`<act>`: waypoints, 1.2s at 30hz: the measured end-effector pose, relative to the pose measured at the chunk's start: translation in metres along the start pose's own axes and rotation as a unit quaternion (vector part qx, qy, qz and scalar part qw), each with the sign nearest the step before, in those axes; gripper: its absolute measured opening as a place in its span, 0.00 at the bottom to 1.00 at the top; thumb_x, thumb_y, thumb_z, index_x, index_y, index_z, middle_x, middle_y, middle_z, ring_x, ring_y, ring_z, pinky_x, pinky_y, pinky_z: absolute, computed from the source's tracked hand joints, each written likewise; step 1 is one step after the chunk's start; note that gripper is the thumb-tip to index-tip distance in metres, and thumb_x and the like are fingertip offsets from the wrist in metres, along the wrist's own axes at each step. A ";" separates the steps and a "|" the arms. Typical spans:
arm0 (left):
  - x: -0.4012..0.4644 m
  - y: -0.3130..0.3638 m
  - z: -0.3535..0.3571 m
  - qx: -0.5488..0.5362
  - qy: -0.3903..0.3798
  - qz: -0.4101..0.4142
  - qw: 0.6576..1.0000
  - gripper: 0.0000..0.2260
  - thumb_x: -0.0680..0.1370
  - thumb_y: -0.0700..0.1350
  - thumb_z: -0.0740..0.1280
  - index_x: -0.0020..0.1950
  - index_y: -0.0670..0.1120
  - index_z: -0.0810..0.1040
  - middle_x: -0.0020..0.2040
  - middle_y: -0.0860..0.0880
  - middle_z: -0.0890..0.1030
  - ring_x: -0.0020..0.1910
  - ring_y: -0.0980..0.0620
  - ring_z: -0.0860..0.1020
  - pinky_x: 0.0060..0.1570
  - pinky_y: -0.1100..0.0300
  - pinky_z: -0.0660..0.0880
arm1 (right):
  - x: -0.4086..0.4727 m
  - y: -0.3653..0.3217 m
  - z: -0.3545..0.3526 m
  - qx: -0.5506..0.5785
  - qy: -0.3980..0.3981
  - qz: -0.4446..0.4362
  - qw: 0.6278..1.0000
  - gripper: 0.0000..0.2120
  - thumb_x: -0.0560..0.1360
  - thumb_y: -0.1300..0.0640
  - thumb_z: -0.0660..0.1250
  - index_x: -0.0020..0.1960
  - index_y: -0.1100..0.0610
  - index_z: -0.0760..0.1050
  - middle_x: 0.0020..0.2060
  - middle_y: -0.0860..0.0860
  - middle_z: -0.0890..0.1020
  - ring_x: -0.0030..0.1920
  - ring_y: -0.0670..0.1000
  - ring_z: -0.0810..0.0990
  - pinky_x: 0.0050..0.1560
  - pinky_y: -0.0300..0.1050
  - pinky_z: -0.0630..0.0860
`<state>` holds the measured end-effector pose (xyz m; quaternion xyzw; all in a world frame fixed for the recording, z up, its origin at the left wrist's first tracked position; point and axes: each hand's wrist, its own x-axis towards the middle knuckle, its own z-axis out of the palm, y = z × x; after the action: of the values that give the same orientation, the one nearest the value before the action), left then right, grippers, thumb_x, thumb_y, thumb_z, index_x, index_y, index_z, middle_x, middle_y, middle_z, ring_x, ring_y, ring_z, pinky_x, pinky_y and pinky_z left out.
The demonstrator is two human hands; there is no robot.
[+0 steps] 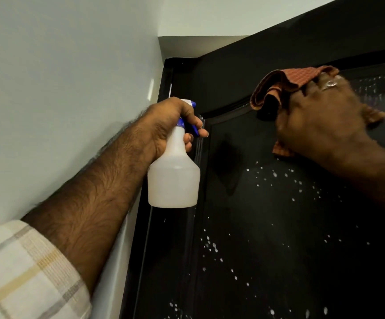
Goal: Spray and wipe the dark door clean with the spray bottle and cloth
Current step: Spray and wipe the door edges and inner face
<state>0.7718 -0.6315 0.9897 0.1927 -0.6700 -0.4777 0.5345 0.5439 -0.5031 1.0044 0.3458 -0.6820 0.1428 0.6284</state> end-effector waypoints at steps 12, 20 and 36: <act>0.008 0.002 -0.010 -0.024 0.029 0.012 0.999 0.08 0.73 0.39 0.66 0.49 0.40 0.81 0.47 0.39 0.87 0.24 0.52 0.73 0.26 0.61 0.75 | 0.012 -0.080 0.024 0.111 0.049 -0.159 0.980 0.27 0.84 0.42 0.48 0.55 0.53 0.84 0.56 0.56 0.85 0.65 0.59 0.78 0.77 0.63 0.65; -0.002 0.003 0.011 -0.054 -0.029 0.028 0.998 0.10 0.67 0.39 0.67 0.47 0.40 0.80 0.47 0.38 0.87 0.21 0.53 0.71 0.22 0.61 0.74 | 0.001 0.019 0.027 0.082 0.114 -0.039 0.989 0.23 0.83 0.42 0.53 0.53 0.52 0.83 0.58 0.55 0.85 0.67 0.58 0.77 0.75 0.61 0.67; -0.014 0.021 0.068 -0.085 -0.086 0.063 0.991 0.09 0.69 0.38 0.64 0.47 0.39 0.79 0.46 0.37 0.86 0.20 0.54 0.69 0.20 0.63 0.73 | -0.024 0.100 0.031 0.096 0.146 0.012 0.985 0.17 0.81 0.48 0.57 0.48 0.55 0.82 0.46 0.57 0.85 0.50 0.61 0.82 0.66 0.61 0.72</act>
<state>0.7210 -0.5815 1.0025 0.0624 -0.6808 -0.5135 0.5185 0.4544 -0.4438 0.9998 0.3716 -0.5705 0.2643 0.6831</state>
